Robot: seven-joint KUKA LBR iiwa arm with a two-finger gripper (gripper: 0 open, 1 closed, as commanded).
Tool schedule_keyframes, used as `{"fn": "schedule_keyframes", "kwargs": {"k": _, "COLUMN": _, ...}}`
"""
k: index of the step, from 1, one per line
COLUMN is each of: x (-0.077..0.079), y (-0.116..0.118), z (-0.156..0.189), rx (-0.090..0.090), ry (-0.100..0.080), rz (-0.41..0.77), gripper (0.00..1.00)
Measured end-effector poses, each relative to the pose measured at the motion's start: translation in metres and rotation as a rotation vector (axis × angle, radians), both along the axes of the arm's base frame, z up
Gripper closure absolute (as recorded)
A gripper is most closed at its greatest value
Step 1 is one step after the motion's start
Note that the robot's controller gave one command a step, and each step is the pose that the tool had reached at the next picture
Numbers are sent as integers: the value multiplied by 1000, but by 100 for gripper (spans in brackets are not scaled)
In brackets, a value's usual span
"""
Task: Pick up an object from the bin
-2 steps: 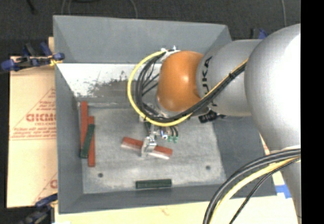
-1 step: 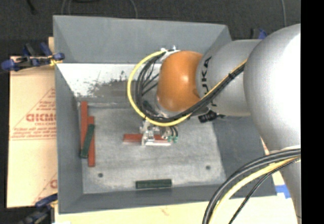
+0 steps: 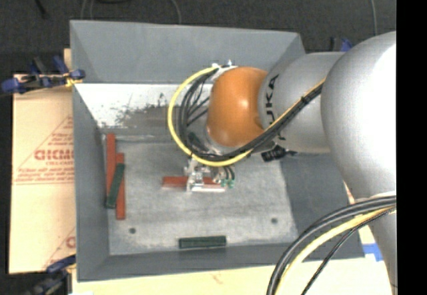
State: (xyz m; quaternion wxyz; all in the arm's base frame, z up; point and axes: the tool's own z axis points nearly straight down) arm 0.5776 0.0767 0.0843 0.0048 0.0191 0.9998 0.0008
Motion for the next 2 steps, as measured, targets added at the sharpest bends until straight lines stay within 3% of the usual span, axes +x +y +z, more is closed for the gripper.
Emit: {"fn": "schedule_keyframes", "kwargs": {"k": 2, "x": -3, "y": 0, "z": 12, "rx": -1, "ry": 12, "rz": -2, "gripper": 100}}
